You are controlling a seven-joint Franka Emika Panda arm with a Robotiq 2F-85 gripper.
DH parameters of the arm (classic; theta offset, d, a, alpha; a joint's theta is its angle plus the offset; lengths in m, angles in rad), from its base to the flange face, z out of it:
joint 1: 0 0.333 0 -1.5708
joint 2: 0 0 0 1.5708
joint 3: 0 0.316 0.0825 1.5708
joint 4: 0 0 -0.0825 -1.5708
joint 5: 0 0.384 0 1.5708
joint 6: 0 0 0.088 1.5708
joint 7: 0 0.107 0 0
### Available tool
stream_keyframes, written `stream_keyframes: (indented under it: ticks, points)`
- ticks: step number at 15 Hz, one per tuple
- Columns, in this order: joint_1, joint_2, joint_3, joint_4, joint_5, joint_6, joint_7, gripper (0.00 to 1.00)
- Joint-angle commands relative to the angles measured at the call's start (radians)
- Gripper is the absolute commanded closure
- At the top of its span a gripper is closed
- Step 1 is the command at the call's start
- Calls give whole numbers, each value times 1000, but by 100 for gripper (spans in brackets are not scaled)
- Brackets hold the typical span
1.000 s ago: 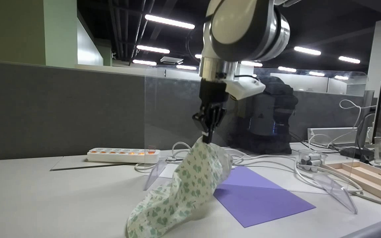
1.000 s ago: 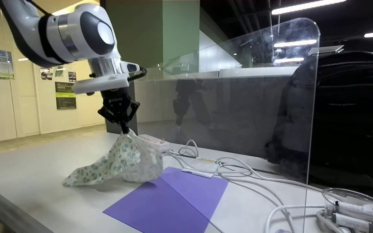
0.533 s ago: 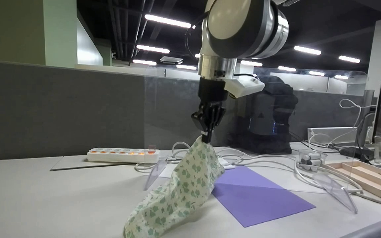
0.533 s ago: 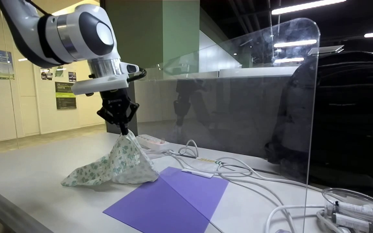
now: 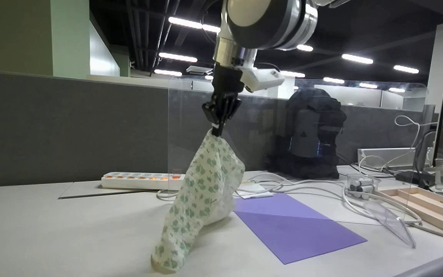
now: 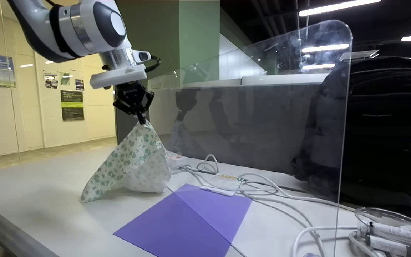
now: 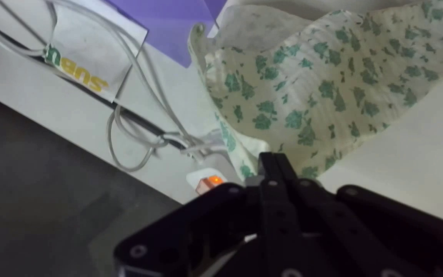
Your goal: Hang the cloth on the screen
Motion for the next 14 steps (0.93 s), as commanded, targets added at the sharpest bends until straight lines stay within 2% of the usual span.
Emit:
stream_keyframes:
  ticks: [1,3,6,9,14]
  points:
    - [-8,-33,51,79,52,-37,-50,100]
    - [-6,-49,68,124,86,-76,-82,100]
    - [-21,-78,74,196,79,-160,-114,100]
    - [-70,-107,66,291,9,-236,-81,100]
    - [-116,-141,51,460,31,-399,-98,100]
